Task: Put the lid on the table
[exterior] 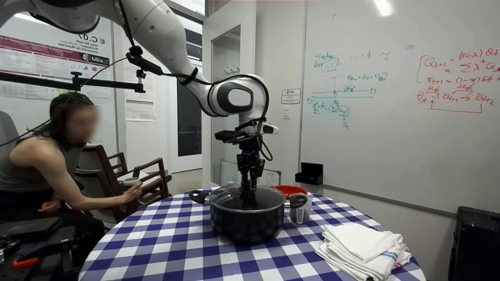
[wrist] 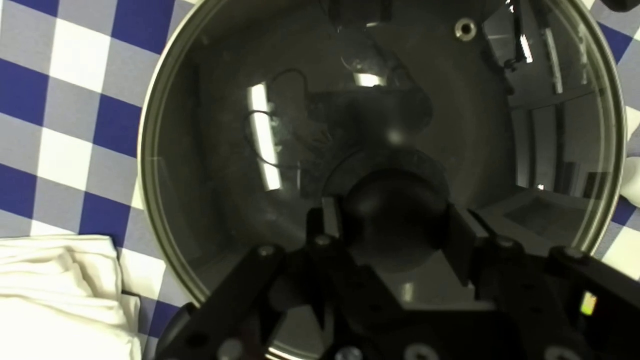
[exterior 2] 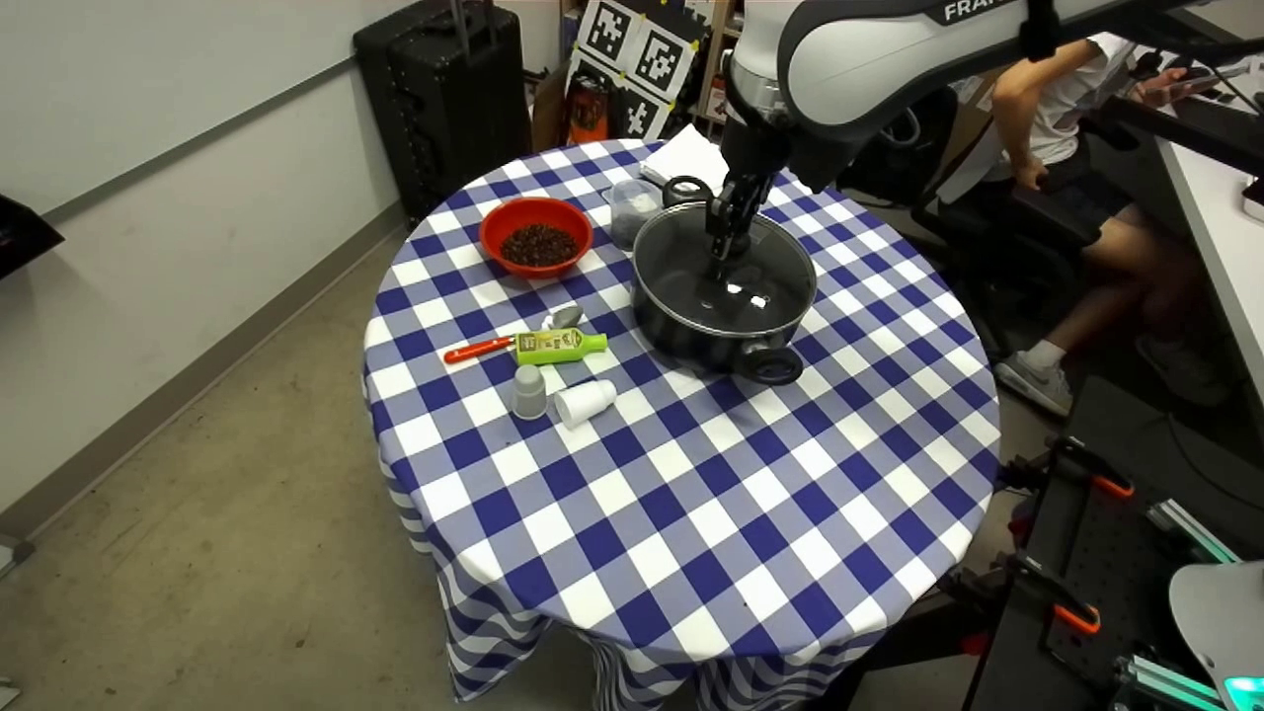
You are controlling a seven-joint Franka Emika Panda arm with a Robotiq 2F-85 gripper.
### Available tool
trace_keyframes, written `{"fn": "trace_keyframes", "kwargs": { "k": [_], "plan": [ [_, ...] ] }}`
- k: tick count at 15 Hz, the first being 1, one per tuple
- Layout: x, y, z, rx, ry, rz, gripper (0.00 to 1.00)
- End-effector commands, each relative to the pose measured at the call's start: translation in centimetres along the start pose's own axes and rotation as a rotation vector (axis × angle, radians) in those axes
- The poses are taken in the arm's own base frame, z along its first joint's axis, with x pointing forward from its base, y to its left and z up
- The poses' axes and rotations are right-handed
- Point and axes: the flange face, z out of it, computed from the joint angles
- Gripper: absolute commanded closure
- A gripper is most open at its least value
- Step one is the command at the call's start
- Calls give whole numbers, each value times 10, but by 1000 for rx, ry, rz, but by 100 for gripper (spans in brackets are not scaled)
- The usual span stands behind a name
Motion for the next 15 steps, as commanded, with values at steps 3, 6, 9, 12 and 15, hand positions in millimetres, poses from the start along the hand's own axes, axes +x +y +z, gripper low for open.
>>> {"fn": "trace_keyframes", "kwargs": {
  "k": [3,6,9,12,15],
  "plan": [
    [0,13,-27,-20,36,24,75],
    [-11,32,-66,-22,77,34,75],
    [-36,58,-110,-59,124,36,75],
    [-70,97,-144,-75,163,94,75],
    [-106,139,-154,-58,127,157,75]
  ]
}}
